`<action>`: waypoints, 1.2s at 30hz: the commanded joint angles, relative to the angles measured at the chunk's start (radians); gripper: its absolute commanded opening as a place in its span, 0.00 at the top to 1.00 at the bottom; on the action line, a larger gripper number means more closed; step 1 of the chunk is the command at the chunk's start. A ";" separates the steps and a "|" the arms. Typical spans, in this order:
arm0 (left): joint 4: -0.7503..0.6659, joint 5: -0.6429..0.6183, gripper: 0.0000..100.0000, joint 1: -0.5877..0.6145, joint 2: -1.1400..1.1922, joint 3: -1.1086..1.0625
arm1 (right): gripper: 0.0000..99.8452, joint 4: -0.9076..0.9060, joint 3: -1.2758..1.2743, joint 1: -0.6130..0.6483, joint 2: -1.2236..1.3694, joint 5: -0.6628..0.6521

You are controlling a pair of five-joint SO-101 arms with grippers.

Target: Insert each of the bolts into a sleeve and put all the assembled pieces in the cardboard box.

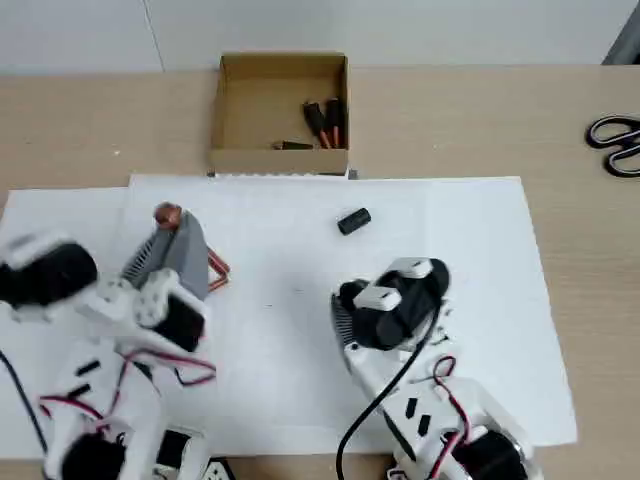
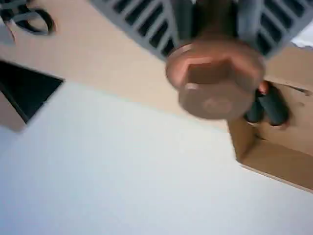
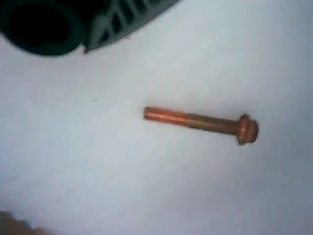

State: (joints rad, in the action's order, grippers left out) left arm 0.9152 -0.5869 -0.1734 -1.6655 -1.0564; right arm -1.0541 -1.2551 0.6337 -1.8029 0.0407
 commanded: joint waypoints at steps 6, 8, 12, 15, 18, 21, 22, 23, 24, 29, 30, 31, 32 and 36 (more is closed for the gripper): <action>-0.051 0.035 0.99 -0.241 -0.140 -0.105 | 1.00 0.117 -0.035 0.185 -0.007 0.011; -0.060 0.035 0.99 -0.272 -0.140 -0.114 | 1.00 0.117 -0.057 0.191 -0.007 0.011; -0.064 0.035 0.99 -0.322 -0.138 -0.116 | 1.00 0.139 -0.080 0.194 -0.007 0.011; -0.063 0.034 0.99 -0.344 -0.138 -0.119 | 1.00 0.183 -0.095 0.194 -0.007 0.009; -0.063 0.012 0.99 -0.348 -0.137 -0.119 | 1.00 0.189 -0.098 0.194 -0.007 0.009; -0.063 0.006 0.99 -0.348 -0.138 -0.133 | 1.00 0.189 -0.092 0.196 -0.007 0.009; -0.064 0.008 0.99 -0.348 -0.138 -0.142 | 1.00 0.189 -0.091 0.200 -0.007 0.008; -0.068 0.008 0.99 -0.348 -0.138 -0.151 | 1.00 0.180 -0.080 0.213 -0.007 0.008; -0.075 0.008 0.99 -0.348 -0.138 -0.159 | 1.00 0.180 -0.072 0.228 -0.007 0.008; -0.175 0.012 0.99 -0.347 -0.138 -0.206 | 1.00 0.180 -0.064 0.251 -0.007 0.006; -0.189 0.012 0.99 -0.347 -0.138 -0.214 | 1.00 0.179 -0.061 0.251 -0.007 -0.008; -0.196 0.012 0.99 -0.347 -0.138 -0.219 | 1.00 0.179 -0.057 0.251 -0.007 -0.021; -0.192 0.014 0.99 -0.347 -0.138 -0.222 | 1.00 0.179 -0.055 0.251 -0.007 -0.034; -0.161 0.064 0.99 -0.345 -0.138 -0.220 | 1.00 0.179 -0.055 0.249 -0.008 -0.048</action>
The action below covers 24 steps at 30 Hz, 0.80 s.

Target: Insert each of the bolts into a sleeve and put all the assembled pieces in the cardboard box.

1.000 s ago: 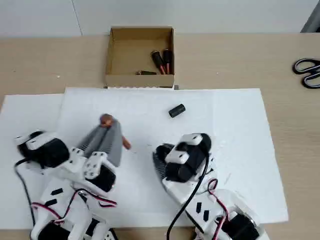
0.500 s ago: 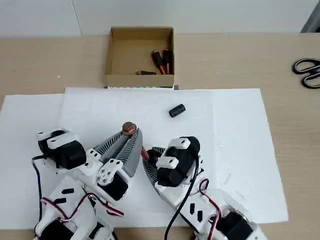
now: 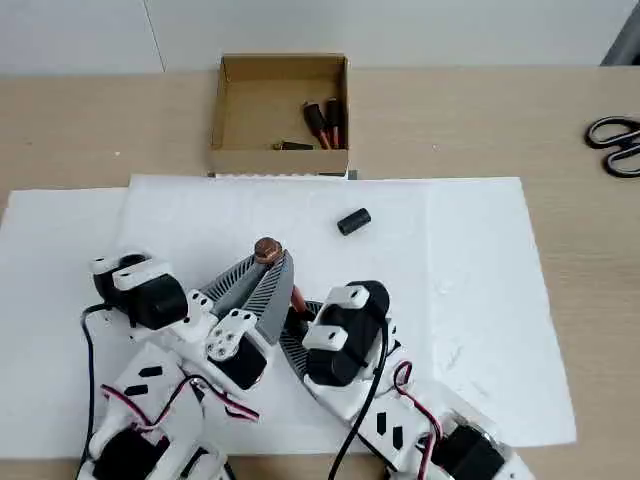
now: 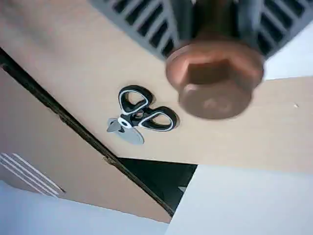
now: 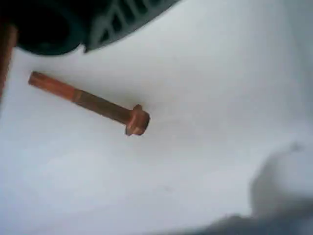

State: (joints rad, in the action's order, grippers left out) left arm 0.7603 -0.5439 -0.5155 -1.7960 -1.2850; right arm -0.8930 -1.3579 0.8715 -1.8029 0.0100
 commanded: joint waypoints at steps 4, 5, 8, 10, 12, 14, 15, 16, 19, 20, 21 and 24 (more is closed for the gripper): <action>0.006 0.060 0.99 -0.002 -0.008 0.013 | 1.00 0.018 0.046 0.005 -0.008 -0.017; 0.006 0.063 0.99 -0.003 -0.009 0.015 | 1.00 0.018 0.043 -0.007 -0.008 -0.017; 0.006 0.071 0.99 -0.005 -0.009 0.036 | 1.00 0.018 0.040 -0.048 -0.008 -0.017; 0.008 0.071 0.99 -0.006 -0.008 0.044 | 1.00 0.018 0.043 -0.056 -0.008 -0.017; 0.011 0.069 0.99 -0.006 -0.008 0.041 | 1.00 0.019 0.044 -0.054 -0.008 -0.017; 0.034 0.064 0.99 -0.009 -0.005 0.039 | 1.00 0.022 0.046 -0.054 -0.008 -0.017; 0.046 0.064 0.99 -0.018 -0.005 0.039 | 1.00 0.024 0.046 -0.054 -0.008 -0.017; 0.060 0.064 0.99 -0.029 -0.005 0.039 | 1.00 0.025 0.046 -0.054 -0.008 -0.017; 0.100 0.055 0.99 -0.066 -0.005 0.035 | 1.00 0.027 0.046 -0.053 -0.007 -0.017; 0.107 0.041 0.99 -0.078 -0.005 0.021 | 1.00 0.027 0.046 -0.053 -0.007 -0.017; 0.107 0.034 0.99 -0.089 -0.008 0.004 | 1.00 0.027 0.046 -0.053 -0.007 -0.017; 0.109 0.028 0.99 -0.104 -0.008 -0.038 | 1.00 0.027 0.046 -0.053 -0.007 -0.017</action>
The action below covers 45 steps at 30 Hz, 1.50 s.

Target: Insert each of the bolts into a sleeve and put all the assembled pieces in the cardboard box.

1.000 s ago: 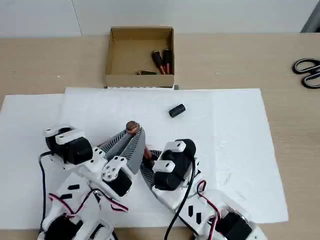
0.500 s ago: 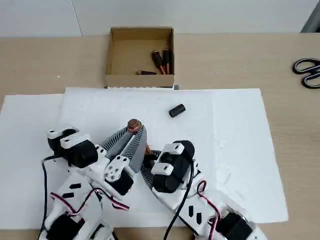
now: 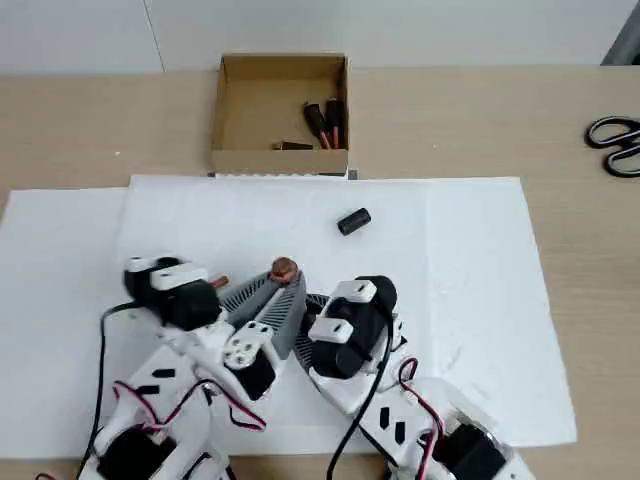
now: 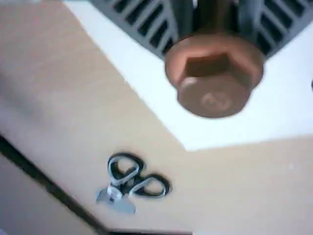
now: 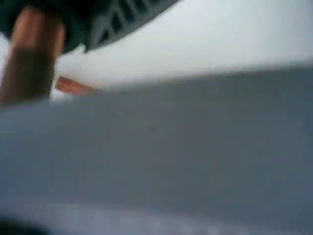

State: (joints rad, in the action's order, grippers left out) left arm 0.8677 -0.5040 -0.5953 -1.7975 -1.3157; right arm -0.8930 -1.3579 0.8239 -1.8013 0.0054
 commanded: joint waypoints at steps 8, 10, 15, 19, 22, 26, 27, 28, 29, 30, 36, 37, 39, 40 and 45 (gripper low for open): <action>0.100 0.026 0.99 -0.025 -0.003 -0.016 | 1.00 0.027 0.046 -0.005 -0.008 -0.012; 0.160 0.058 0.98 -0.020 -0.006 -0.016 | 1.00 0.027 0.046 -0.005 -0.008 -0.012; 0.193 0.129 0.86 -0.008 -0.006 -0.012 | 1.00 0.027 0.043 -0.007 -0.008 -0.012; 0.195 0.173 0.83 0.055 -0.006 -0.008 | 1.00 0.019 0.043 -0.010 -0.008 -0.012; 0.210 0.201 0.83 0.095 -0.006 0.027 | 1.00 0.019 0.040 -0.012 -0.008 -0.012; 0.269 0.201 0.83 0.100 -0.003 0.107 | 1.00 0.019 0.021 -0.018 -0.008 -0.014; 0.282 0.201 0.83 0.103 -0.003 0.127 | 1.00 0.019 0.015 -0.028 -0.008 -0.014; 0.301 0.199 0.83 0.103 -0.003 0.148 | 1.00 0.022 0.003 -0.039 -0.008 -0.014; 0.321 0.196 0.83 0.103 -0.003 0.171 | 1.00 0.025 -0.011 -0.058 -0.008 -0.014; 0.342 0.195 0.83 0.103 -0.003 0.194 | 1.00 0.027 -0.023 -0.073 -0.008 -0.014; 0.413 0.193 0.94 0.120 -0.006 0.291 | 1.00 0.027 -0.058 -0.127 -0.008 -0.009; 0.416 0.195 0.99 0.144 -0.006 0.288 | 1.00 0.027 -0.058 -0.134 -0.008 -0.009; 0.417 0.199 0.98 0.213 -0.006 0.255 | 1.00 0.025 -0.060 -0.159 -0.007 -0.009; 0.414 0.201 0.99 0.262 -0.006 0.231 | 1.00 0.024 -0.060 -0.173 -0.007 -0.009; 0.339 0.336 0.99 0.500 -0.006 -0.016 | 1.00 0.028 -0.060 -0.302 -0.005 -0.009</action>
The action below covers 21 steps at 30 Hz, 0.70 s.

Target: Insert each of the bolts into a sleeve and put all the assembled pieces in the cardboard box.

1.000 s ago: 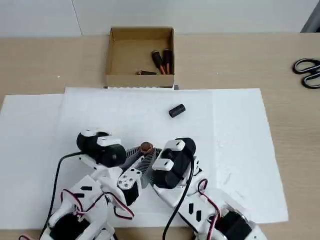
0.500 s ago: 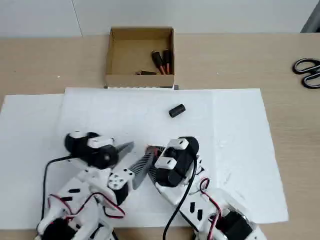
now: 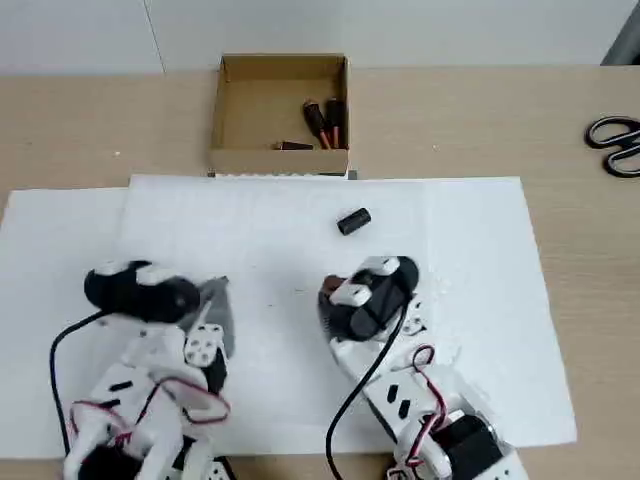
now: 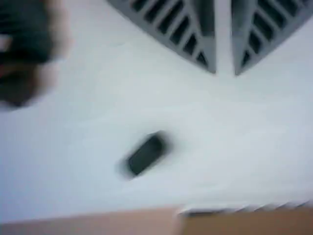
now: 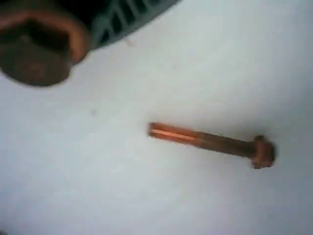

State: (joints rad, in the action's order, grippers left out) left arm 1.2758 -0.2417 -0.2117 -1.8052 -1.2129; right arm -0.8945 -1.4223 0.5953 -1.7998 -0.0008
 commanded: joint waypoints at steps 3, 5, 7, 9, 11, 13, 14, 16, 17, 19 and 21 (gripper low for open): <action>-0.201 0.160 0.99 0.245 0.002 -0.291 | 1.00 0.085 0.006 -0.154 -0.005 -0.003; -0.287 0.178 0.99 0.301 0.002 -0.367 | 1.00 0.143 0.009 -0.179 0.027 -0.005; -0.331 0.178 0.99 0.315 0.002 -0.430 | 1.00 0.205 0.020 -0.185 0.105 -0.005; -0.341 0.175 0.99 0.313 0.000 -0.449 | 1.00 0.263 0.064 -0.185 0.228 -0.002; -0.367 0.178 0.99 0.315 0.000 -0.452 | 1.00 0.323 0.133 -0.185 0.381 -0.002; -0.399 0.180 0.99 0.315 0.000 -0.458 | 1.00 0.360 0.238 -0.186 0.550 -0.002; -0.411 0.180 0.99 0.315 0.000 -0.464 | 1.00 0.377 0.295 -0.186 0.634 -0.002; -0.417 0.176 0.99 0.313 0.002 -0.469 | 1.00 0.403 0.416 -0.186 0.806 -0.005; -0.417 0.175 0.99 0.313 0.002 -0.469 | 1.00 0.420 0.479 -0.186 0.891 -0.005; -0.417 0.175 0.99 0.313 0.002 -0.469 | 1.00 0.453 0.611 -0.186 1.059 -0.006; -0.417 0.173 0.99 0.313 0.002 -0.469 | 1.00 0.489 0.750 -0.186 1.224 -0.006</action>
State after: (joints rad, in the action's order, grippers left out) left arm 0.8861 -0.0698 0.1013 -1.7960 -1.6870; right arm -0.4757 -0.9129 0.4173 -0.8040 -0.0008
